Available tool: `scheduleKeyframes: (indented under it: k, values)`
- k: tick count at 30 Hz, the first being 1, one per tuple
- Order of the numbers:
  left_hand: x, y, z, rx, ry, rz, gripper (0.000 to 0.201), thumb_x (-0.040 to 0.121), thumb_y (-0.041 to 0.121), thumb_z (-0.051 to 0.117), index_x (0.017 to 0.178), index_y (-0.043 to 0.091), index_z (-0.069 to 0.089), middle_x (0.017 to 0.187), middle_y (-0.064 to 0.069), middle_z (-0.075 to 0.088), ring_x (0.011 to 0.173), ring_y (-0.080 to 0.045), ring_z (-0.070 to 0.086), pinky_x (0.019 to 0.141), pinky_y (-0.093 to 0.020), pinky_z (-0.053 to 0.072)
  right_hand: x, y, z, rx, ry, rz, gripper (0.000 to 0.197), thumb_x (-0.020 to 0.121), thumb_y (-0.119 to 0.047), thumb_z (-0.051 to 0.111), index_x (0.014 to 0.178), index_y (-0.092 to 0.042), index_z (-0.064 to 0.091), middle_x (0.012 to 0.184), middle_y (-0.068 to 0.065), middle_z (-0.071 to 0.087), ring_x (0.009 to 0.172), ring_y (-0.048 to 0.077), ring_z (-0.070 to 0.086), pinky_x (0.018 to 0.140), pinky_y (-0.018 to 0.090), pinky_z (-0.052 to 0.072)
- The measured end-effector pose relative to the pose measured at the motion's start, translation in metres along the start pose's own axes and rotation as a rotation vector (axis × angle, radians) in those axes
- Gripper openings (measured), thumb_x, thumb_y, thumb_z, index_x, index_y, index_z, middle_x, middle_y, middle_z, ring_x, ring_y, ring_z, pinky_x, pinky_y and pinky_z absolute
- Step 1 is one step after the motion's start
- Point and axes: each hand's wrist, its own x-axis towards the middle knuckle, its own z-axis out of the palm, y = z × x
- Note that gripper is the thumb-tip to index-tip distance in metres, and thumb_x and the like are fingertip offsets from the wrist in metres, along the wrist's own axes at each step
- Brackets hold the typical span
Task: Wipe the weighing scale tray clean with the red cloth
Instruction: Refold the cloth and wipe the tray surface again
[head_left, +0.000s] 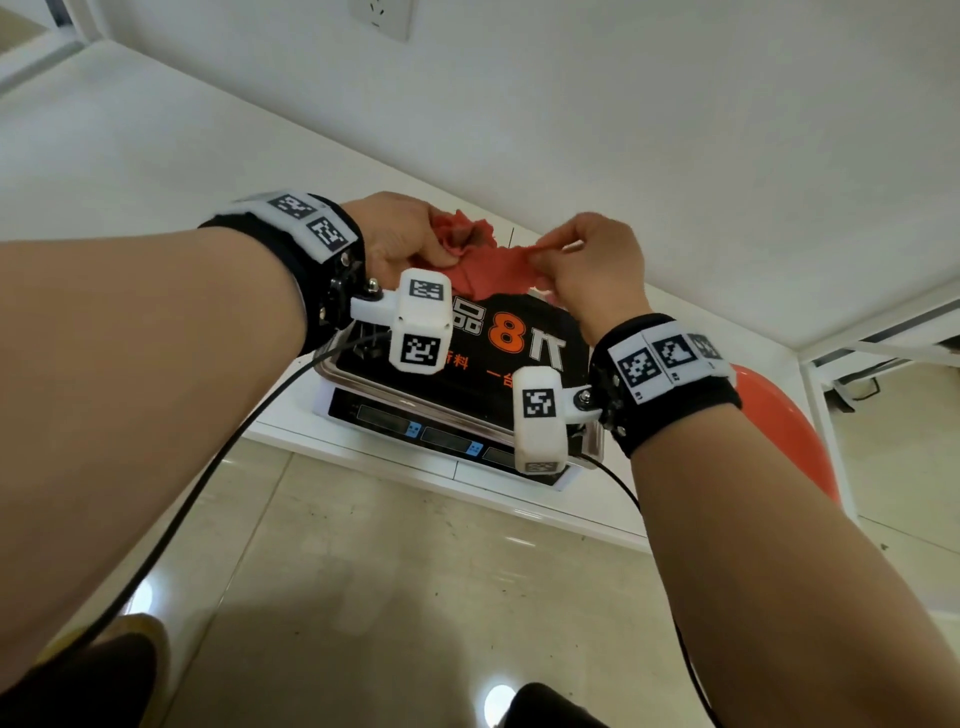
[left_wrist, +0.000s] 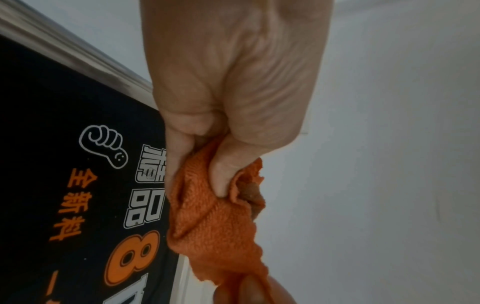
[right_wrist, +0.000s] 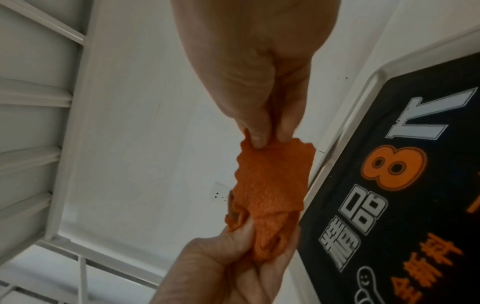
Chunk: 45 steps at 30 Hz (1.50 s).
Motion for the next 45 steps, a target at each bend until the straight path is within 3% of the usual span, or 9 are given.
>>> scheduleKeyframes:
  k: [5, 9, 13, 19, 24, 28, 34, 42, 45]
  values:
    - [-0.002, -0.004, 0.005, -0.115, -0.015, 0.019, 0.037, 0.084, -0.026, 0.041, 0.094, 0.004, 0.059, 0.075, -0.004, 0.073, 0.072, -0.017, 0.073, 0.058, -0.034, 0.06, -0.004, -0.007, 0.013, 0.314, -0.038, 0.018, 0.022, 0.08, 0.002, 0.07, 0.087, -0.014, 0.057, 0.092, 0.023, 0.071, 0.084, 0.041, 0.074, 0.075, 0.051, 0.063]
    - [-0.002, -0.003, 0.009, -0.066, 0.029, 0.04, 0.03, 0.083, -0.021, 0.05, 0.09, 0.007, 0.061, 0.094, -0.012, 0.068, 0.088, -0.028, 0.069, 0.071, -0.04, 0.061, -0.007, -0.005, 0.024, 0.233, -0.112, 0.015, 0.009, 0.088, -0.012, 0.066, 0.093, -0.019, 0.065, 0.099, 0.009, 0.074, 0.096, 0.027, 0.072, 0.084, 0.047, 0.06]
    - [-0.006, -0.001, 0.011, -0.074, -0.026, 0.008, 0.025, 0.087, -0.016, 0.047, 0.085, 0.005, 0.061, 0.071, -0.01, 0.074, 0.069, -0.024, 0.072, 0.067, -0.037, 0.061, -0.014, -0.003, 0.018, 0.392, -0.404, 0.087, 0.032, 0.088, -0.024, 0.074, 0.117, -0.016, 0.061, 0.117, 0.004, 0.069, 0.108, 0.021, 0.069, 0.094, 0.042, 0.057]
    - [-0.004, 0.006, 0.014, -0.024, -0.247, -0.049, 0.033, 0.096, -0.004, 0.038, 0.119, 0.006, 0.058, 0.118, -0.012, 0.066, 0.108, -0.025, 0.065, 0.097, -0.04, 0.05, -0.008, 0.006, 0.007, 0.256, -0.193, 0.06, 0.03, 0.076, -0.003, 0.074, 0.099, -0.017, 0.059, 0.107, 0.014, 0.066, 0.099, 0.035, 0.072, 0.079, 0.048, 0.063]
    - [0.007, 0.004, -0.005, 0.265, 0.199, 0.053, 0.035, 0.09, -0.008, 0.044, 0.105, 0.016, 0.065, 0.117, -0.001, 0.066, 0.112, -0.015, 0.06, 0.079, -0.021, 0.048, 0.006, 0.033, -0.02, 0.437, 0.005, 0.193, 0.033, 0.088, 0.021, 0.049, 0.109, -0.005, 0.05, 0.102, 0.007, 0.06, 0.072, 0.014, 0.076, 0.057, 0.021, 0.058]
    - [0.006, -0.012, -0.022, 0.579, 0.311, 0.047, 0.036, 0.091, -0.005, 0.046, 0.118, 0.009, 0.065, 0.125, -0.005, 0.063, 0.119, -0.02, 0.056, 0.096, -0.028, 0.044, 0.01, 0.068, -0.017, 0.362, 0.068, 0.266, 0.038, 0.08, 0.027, 0.047, 0.09, -0.01, 0.049, 0.102, 0.016, 0.064, 0.065, 0.021, 0.075, 0.057, 0.029, 0.059]
    - [0.011, -0.021, -0.034, 0.831, 0.457, 0.01, 0.034, 0.093, 0.005, 0.047, 0.124, 0.002, 0.061, 0.13, -0.018, 0.057, 0.123, -0.033, 0.052, 0.107, -0.042, 0.041, 0.014, 0.101, -0.002, -0.327, 0.078, 0.334, 0.023, 0.083, -0.002, 0.052, 0.103, -0.012, 0.057, 0.098, 0.011, 0.062, 0.095, 0.035, 0.062, 0.076, 0.039, 0.05]
    - [0.016, -0.034, -0.045, 0.889, 0.414, -0.048, 0.035, 0.092, 0.01, 0.044, 0.119, -0.002, 0.063, 0.12, -0.019, 0.064, 0.112, -0.035, 0.062, 0.098, -0.046, 0.049, 0.021, 0.09, 0.015, -0.496, -0.133, 0.243, 0.029, 0.08, -0.03, 0.073, 0.097, -0.017, 0.053, 0.102, 0.006, 0.064, 0.08, 0.021, 0.065, 0.061, 0.026, 0.045]
    - [0.016, -0.036, -0.044, 0.945, 0.419, -0.083, 0.035, 0.092, 0.004, 0.046, 0.124, -0.003, 0.059, 0.128, -0.02, 0.059, 0.119, -0.035, 0.056, 0.097, -0.035, 0.044, 0.018, 0.089, 0.019, -0.585, -0.132, 0.224, 0.042, 0.078, -0.042, 0.079, 0.105, -0.019, 0.056, 0.109, 0.004, 0.063, 0.091, 0.023, 0.065, 0.074, 0.032, 0.053]
